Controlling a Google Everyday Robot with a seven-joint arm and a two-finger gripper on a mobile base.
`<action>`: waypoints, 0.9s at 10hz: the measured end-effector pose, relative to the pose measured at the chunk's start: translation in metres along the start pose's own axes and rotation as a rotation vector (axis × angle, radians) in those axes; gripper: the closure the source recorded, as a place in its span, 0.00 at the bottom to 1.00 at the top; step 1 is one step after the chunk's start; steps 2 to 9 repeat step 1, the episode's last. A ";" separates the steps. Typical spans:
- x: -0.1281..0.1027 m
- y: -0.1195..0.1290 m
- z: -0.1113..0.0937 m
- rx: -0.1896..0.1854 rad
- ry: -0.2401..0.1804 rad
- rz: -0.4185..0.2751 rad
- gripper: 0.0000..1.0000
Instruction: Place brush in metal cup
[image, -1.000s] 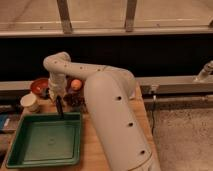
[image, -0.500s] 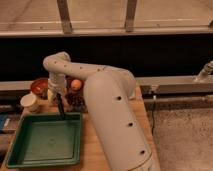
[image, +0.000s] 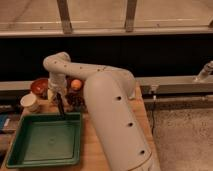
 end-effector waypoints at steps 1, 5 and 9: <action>0.000 0.000 0.000 0.000 0.000 0.000 0.48; 0.000 0.000 0.000 0.000 0.000 0.000 0.48; 0.000 0.000 0.000 0.000 0.000 0.000 0.48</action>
